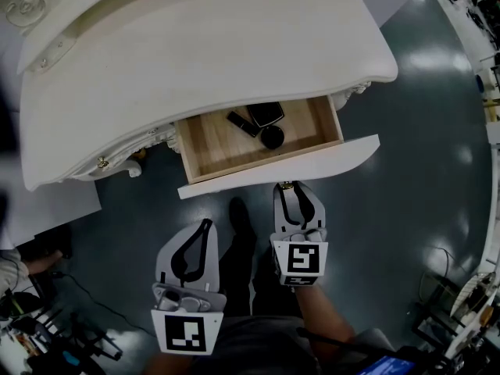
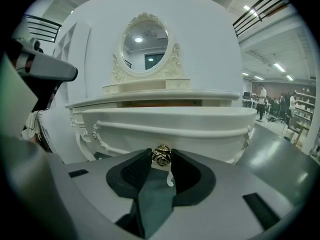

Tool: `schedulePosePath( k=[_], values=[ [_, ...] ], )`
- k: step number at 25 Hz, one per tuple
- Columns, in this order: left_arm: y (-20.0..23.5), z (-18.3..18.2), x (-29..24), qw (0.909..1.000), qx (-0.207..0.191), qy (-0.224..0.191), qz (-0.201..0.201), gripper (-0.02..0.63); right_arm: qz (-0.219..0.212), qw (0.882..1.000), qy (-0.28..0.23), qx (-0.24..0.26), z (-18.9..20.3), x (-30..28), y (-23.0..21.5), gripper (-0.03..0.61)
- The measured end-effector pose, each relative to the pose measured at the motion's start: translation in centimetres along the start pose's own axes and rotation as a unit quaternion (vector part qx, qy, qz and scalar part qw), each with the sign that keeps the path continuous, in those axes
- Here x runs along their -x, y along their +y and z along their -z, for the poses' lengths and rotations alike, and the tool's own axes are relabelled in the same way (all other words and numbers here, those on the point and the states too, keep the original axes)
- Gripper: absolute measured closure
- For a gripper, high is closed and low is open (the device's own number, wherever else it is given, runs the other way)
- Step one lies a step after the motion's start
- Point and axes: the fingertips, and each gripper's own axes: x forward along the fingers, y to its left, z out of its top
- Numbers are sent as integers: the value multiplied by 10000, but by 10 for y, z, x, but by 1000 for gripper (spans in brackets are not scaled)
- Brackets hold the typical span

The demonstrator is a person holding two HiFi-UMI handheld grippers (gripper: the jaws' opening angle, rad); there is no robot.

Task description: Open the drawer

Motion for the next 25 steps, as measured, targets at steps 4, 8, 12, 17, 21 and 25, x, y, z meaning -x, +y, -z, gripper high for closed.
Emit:
schedulePosePath(
  k=[4, 8, 12, 17, 21, 25],
  values=[
    [-11, 1, 11, 10000, -19, 11, -8, 598, -14, 10000, 19, 16, 7, 13, 0, 457],
    [-12, -3, 13, 10000, -52, -45, -18, 598, -9, 10000, 17, 15, 6, 15, 0, 457],
    [-16, 0, 19, 10000, -68, -18, -29, 598, -22, 10000, 21, 5, 10, 19, 1, 457],
    [-21, 0, 24, 9999, -121, -16, -20, 598, -36, 10000, 22, 7, 14, 24, 2, 457],
    [-23, 0, 25, 9999, -116, -26, -38, 598, -49, 10000, 29, 10, 15, 25, 3, 457],
    [-31, 0, 33, 9999, -124, -45, -23, 598, -50, 10000, 14, 11, 19, 34, 3, 457]
  ],
)
